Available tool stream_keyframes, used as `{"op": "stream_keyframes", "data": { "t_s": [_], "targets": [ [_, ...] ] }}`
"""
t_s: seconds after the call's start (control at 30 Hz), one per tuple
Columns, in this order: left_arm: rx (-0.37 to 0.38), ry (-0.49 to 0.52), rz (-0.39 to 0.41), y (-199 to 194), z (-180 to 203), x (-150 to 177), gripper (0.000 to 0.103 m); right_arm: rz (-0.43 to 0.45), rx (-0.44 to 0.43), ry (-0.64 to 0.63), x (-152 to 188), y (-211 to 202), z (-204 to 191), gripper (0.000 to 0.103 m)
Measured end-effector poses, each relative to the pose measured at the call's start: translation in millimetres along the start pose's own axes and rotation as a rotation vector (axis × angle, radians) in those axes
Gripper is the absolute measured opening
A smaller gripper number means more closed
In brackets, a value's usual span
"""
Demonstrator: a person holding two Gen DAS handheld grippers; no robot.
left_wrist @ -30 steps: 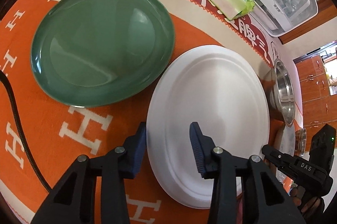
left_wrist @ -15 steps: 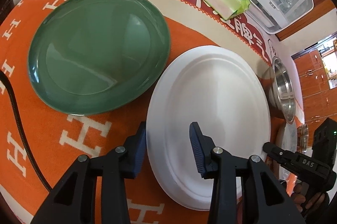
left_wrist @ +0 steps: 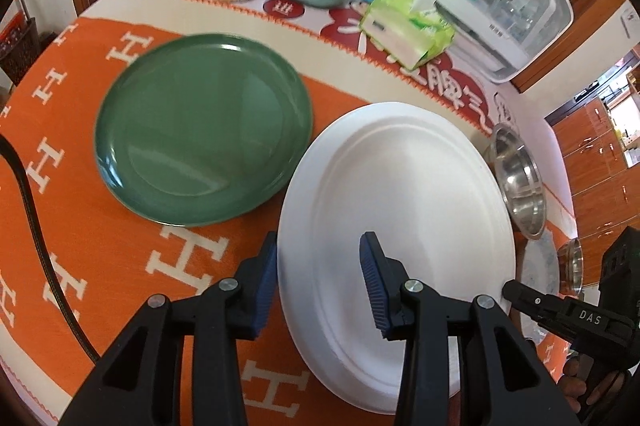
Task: Organize plates and bowls
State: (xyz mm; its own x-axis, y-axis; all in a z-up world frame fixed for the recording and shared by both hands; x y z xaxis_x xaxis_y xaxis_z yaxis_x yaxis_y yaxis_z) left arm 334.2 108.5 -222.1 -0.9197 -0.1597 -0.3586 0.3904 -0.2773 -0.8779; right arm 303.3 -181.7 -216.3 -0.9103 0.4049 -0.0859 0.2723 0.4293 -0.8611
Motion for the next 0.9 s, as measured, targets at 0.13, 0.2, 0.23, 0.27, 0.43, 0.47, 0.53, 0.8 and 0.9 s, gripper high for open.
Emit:
{"op": "stream_keyframes", "data": {
  "t_s": [0.13, 0.2, 0.23, 0.27, 0.43, 0.47, 0.53, 0.8, 0.9],
  "targets": [
    [0.003, -0.01, 0.03, -15.2, -4.3, -0.1, 0.038, 0.006, -0.019, -0.013, 4.4, -3.7, -9.0, 0.016],
    [0.001, -0.02, 0.049, -24.3, -8.4, 0.6, 0.038, 0.01, -0.031, -0.024, 7.9, -5.6, -14.9, 0.016],
    [0.0, -0.023, 0.055, -26.8, -10.6, 1.3, 0.038, 0.011, -0.035, -0.03, 9.7, -6.2, -18.2, 0.016],
    [0.0, -0.028, 0.066, -31.7, -13.2, 2.2, 0.038, 0.011, -0.038, -0.035, 11.9, -6.8, -20.4, 0.016],
    [-0.014, -0.047, 0.111, -54.6, -25.0, 6.5, 0.038, 0.008, -0.059, -0.074, 27.3, -10.8, -38.4, 0.017],
    [-0.017, -0.052, 0.124, -60.5, -27.6, 7.1, 0.038, 0.007, -0.063, -0.082, 31.5, -12.6, -41.0, 0.017],
    [-0.02, -0.06, 0.143, -71.1, -31.9, 9.8, 0.038, 0.003, -0.072, -0.098, 39.9, -16.6, -48.0, 0.017],
    [-0.029, -0.086, 0.216, -119.4, -45.1, 32.4, 0.038, 0.03, -0.081, -0.192, 75.5, -44.3, -71.5, 0.018],
    [-0.026, -0.094, 0.239, -136.2, -47.7, 45.2, 0.038, 0.045, -0.078, -0.222, 88.9, -55.7, -74.6, 0.019]
  ]
}}
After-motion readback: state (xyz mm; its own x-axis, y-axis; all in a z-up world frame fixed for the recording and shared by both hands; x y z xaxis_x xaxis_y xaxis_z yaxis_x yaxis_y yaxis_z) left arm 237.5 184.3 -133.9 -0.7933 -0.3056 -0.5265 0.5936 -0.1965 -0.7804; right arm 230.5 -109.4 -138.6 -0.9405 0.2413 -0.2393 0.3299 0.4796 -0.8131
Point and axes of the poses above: each gripper's, at about its wrist camera, not at the fingertips, and y roughly the way its jaws point, z to its right, x to its underside, the point moved 4 cm from there along y, roughly the way its jaws point, and after that the axes turned 1 degree about y, right-handed, at the moved point
